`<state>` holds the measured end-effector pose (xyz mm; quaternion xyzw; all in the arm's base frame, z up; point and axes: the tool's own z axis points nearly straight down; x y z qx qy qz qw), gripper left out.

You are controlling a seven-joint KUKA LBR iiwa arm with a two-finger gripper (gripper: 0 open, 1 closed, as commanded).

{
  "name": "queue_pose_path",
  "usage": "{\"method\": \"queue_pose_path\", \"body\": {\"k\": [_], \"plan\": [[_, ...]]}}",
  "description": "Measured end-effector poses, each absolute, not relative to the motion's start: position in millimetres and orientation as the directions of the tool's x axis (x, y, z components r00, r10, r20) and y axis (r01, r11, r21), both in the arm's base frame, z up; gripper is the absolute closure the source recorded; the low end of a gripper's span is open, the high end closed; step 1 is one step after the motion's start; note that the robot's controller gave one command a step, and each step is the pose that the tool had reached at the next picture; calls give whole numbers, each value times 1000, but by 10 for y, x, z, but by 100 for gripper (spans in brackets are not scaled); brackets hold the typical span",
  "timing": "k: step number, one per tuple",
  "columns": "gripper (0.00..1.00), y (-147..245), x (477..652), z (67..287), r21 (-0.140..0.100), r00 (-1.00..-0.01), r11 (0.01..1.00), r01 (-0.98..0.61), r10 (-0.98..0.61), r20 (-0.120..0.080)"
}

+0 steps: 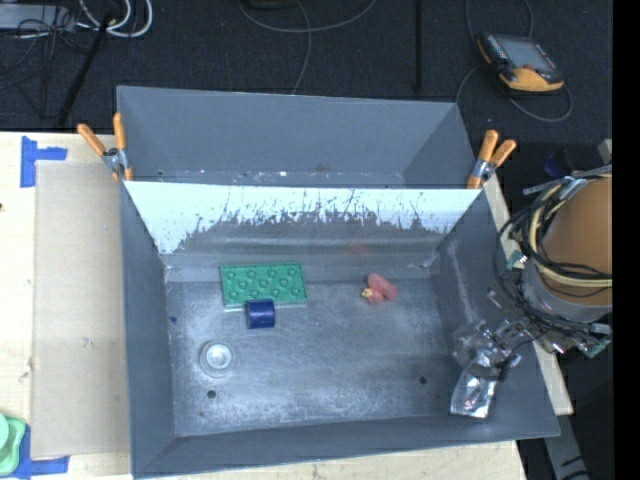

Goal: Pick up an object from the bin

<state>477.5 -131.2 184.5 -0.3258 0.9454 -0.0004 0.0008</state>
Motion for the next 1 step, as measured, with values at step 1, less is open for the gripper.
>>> {"method": "queue_pose_path", "body": {"k": [1], "plan": [[100, -1513, 4861, 1906, 0, -497, 497, -867, -867, -1]]}}
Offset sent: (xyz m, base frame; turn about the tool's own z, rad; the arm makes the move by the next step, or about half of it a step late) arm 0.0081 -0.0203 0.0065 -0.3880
